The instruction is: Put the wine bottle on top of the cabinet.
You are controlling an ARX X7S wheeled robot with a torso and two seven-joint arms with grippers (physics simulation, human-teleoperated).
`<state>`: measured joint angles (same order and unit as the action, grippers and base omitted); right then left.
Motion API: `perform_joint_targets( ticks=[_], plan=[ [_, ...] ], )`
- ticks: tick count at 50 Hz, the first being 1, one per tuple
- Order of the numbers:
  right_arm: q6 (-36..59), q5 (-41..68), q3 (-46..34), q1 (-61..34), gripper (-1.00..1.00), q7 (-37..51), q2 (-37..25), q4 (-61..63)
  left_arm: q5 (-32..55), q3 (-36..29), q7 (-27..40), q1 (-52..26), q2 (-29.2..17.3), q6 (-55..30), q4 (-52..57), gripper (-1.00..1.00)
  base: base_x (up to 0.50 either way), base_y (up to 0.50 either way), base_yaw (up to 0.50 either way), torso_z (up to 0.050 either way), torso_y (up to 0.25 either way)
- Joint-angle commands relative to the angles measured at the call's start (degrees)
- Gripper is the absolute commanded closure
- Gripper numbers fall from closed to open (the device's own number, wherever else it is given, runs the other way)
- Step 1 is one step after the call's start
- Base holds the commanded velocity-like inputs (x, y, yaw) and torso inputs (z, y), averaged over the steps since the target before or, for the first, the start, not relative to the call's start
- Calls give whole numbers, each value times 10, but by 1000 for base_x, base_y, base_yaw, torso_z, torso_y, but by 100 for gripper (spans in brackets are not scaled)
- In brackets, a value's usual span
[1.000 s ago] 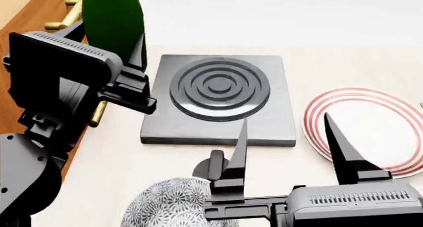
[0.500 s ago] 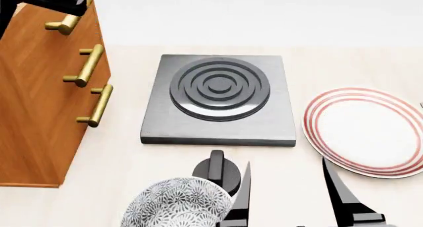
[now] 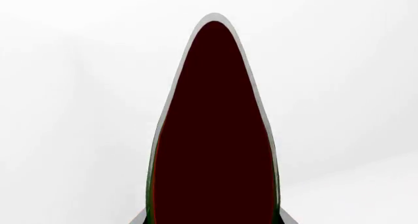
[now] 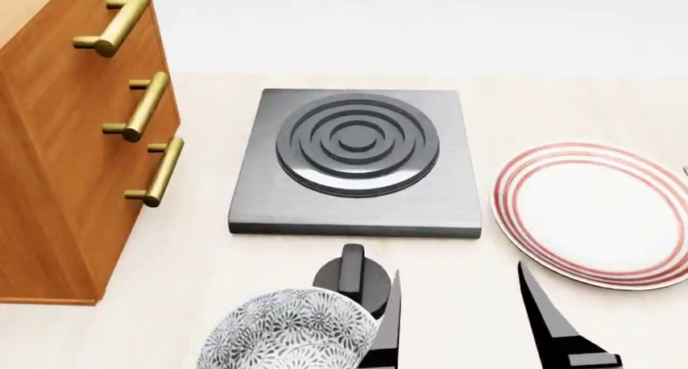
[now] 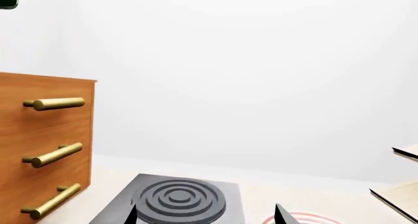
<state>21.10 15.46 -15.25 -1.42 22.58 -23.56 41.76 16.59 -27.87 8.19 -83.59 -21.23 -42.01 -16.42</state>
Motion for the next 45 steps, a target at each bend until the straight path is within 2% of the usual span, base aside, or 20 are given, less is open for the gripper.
perform_joint_targets(
  ticks=[1,11,13,20,22,28,37,45],
  plan=[
    [0,1,-5,1,-100,0,-2,-1,-28,-15,2,-50,17,46,-151,100,0,0,0,0,0],
    [4,6,-2,1,-100,2,-4,5,-30,-6,8,-61,26,70,-227,100,0,0,0,0,1],
    [5,7,-2,0,-100,3,-4,5,-18,14,19,-54,26,74,-226,100,0,0,0,0,0],
    [6,8,-1,-1,-100,4,-5,5,-9,24,26,-36,9,51,-198,100,0,0,0,0,1],
    [6,9,-2,-1,-100,4,-5,5,14,64,50,-27,10,51,-192,100,0,0,0,0,0],
    [2,9,-3,-2,-100,4,-4,-2,35,91,58,-13,6,48,-186,100,0,0,0,2,2],
    [1,11,-2,-2,-100,6,-4,-5,53,117,67,7,6,55,-191,100,0,0,0,0,1],
    [0,9,-6,-2,-100,7,-5,-5,52,113,68,16,1,48,-181,100,0,0,0,0,0]
  ],
)
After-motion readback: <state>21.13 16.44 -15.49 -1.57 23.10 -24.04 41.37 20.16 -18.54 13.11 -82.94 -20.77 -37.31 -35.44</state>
